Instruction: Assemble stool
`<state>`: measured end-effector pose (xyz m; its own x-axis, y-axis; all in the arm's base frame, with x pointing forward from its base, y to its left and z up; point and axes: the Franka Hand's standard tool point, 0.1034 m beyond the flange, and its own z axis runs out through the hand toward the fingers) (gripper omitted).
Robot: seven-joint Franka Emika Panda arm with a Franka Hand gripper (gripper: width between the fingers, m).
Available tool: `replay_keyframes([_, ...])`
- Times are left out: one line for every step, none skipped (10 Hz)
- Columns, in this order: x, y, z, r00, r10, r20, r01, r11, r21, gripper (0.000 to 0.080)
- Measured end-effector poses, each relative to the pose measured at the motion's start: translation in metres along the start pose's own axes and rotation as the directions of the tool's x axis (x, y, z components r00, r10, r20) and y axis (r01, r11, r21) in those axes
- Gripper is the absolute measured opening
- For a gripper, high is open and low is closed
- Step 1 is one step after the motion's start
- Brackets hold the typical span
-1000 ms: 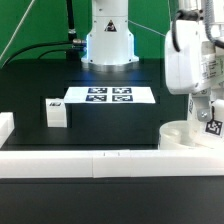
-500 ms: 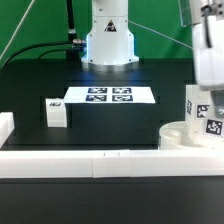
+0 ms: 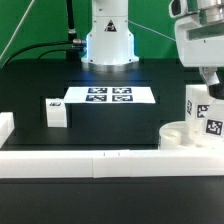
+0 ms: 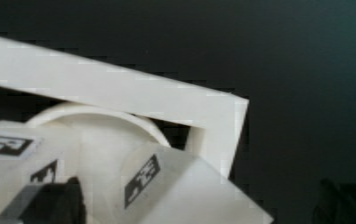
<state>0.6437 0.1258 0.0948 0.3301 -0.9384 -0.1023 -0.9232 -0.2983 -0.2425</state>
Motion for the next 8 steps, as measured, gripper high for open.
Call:
replay_keyframes([0.001,0.000,0.000,0.997,-0.077,-0.005,0.077,0.997,-0.002,0.0649])
replay_keyframes([0.001,0.000,0.000,0.994,-0.113,-0.006,0.113,0.994,-0.003,0.0649])
replay_keyframes([0.003,-0.001,-0.002,0.941,-0.338,-0.006,0.338,0.941,-0.033,0.0649])
replay_keyframes([0.007,-0.002,-0.003,0.854,-0.521,0.014,0.521,0.852,-0.052,0.0649])
replay_keyframes([0.008,0.001,0.001,0.730,-0.681,0.065,0.684,0.728,-0.055,0.0649])
replay_keyframes([0.011,0.002,0.003,0.686,-0.724,0.071,0.727,0.685,-0.045,0.0649])
replay_keyframes([0.014,0.003,0.003,0.644,-0.763,0.048,0.765,0.643,-0.045,0.0649])
replay_keyframes([0.016,0.003,0.003,0.588,-0.808,0.051,0.809,0.586,-0.052,0.0649])
